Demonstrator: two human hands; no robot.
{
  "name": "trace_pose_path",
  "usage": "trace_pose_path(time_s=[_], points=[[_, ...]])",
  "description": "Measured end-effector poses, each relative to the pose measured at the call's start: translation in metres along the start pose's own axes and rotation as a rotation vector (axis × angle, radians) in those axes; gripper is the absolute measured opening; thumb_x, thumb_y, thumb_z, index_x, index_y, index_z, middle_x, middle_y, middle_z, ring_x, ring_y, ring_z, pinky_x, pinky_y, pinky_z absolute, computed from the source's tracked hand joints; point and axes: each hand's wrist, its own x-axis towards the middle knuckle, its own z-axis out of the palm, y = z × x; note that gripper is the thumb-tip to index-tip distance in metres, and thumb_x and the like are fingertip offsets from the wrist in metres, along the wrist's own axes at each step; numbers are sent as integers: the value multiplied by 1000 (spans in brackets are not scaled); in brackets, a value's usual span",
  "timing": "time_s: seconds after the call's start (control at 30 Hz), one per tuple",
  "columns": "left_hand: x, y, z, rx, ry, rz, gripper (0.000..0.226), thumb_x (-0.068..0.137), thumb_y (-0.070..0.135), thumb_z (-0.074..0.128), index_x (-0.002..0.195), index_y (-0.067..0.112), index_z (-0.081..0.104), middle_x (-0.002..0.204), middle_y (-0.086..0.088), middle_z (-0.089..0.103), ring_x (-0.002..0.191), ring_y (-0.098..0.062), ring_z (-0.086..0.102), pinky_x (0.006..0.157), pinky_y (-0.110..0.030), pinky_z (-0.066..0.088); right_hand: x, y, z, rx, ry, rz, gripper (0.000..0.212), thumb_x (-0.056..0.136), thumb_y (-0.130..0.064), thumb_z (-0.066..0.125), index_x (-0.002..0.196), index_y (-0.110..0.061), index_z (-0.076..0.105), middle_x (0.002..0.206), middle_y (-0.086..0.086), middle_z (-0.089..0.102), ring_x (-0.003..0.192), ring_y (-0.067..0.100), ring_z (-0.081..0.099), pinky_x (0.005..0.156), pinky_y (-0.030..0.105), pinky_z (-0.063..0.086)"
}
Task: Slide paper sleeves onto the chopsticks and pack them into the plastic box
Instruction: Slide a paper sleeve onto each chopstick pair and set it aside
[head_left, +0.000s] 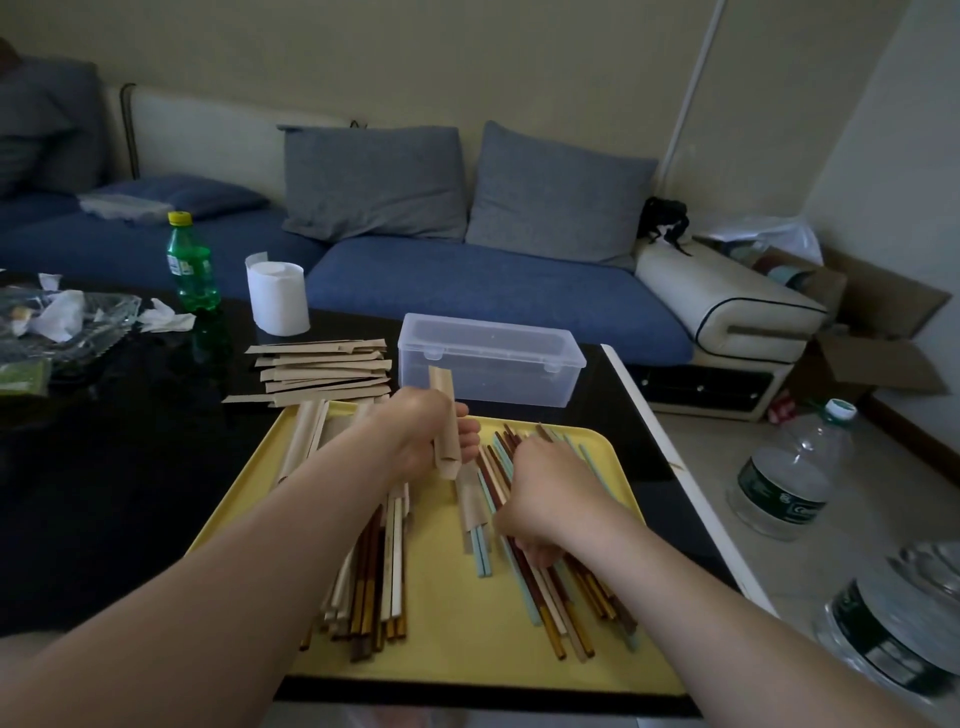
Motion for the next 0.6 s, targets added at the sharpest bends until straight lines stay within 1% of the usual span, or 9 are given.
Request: trace_pose_path(time_s=[0.07,0.13,0.23,0.3,0.33,0.4,0.47,0.53,0.6], points=[[-2,-1,4,15,-17,-1,22,110,13,46,117,0,62,107,-23,73,91,-32,75,75,-42,65,0,-3,2,9,-15,38,24,94,-10,79,100,-13,56,93,9,70,64,21,79,60,37,68],[-5,0,7,29,-44,-7,21,110,12,45,116,1,62,107,-23,72,93,-33,75,76,-44,64,1,-7,5,10,-1,47,26,95,-10,79,113,-10,60,94,10,71,67,22,80,61,36,68],[-8,1,9,58,-63,-21,19,110,11,44,116,3,60,108,-21,71,92,-32,73,71,-43,63,-1,-9,9,-18,13,-11,25,98,-10,75,119,-12,62,91,6,62,93,26,77,81,39,68],[-7,2,9,69,-57,-23,20,110,12,43,118,4,60,108,-21,71,92,-33,74,68,-43,63,-3,-10,9,-14,5,-39,16,101,-10,71,113,-14,62,93,7,58,99,28,75,88,42,66],[-5,3,9,70,-46,-23,20,110,12,43,119,4,59,108,-21,71,93,-33,74,69,-44,63,-3,-10,8,-14,-6,-29,14,100,-10,73,104,-15,60,98,8,63,99,29,75,87,42,66],[-5,4,8,77,-24,-26,19,111,11,44,119,4,59,107,-22,72,92,-34,75,68,-43,64,-2,-10,5,7,-78,23,25,97,-12,78,90,-16,54,105,11,72,93,28,78,79,41,69],[-5,3,10,63,-20,-30,18,110,9,45,118,2,59,107,-23,72,93,-34,74,71,-41,64,-2,-12,1,55,-173,69,21,96,-11,80,104,-7,61,98,14,77,80,26,82,69,38,69],[-6,1,12,41,-28,-31,18,109,7,45,118,-1,59,108,-24,71,96,-34,74,80,-43,64,-3,-12,-1,126,-232,96,35,98,-7,78,126,-1,59,90,18,80,74,26,83,69,40,70],[-5,-2,14,14,-28,-23,19,110,7,44,118,-3,59,107,-25,71,96,-33,74,86,-43,64,-6,-11,-5,203,-289,126,28,99,-6,75,120,2,58,88,20,80,77,29,83,73,44,70]])
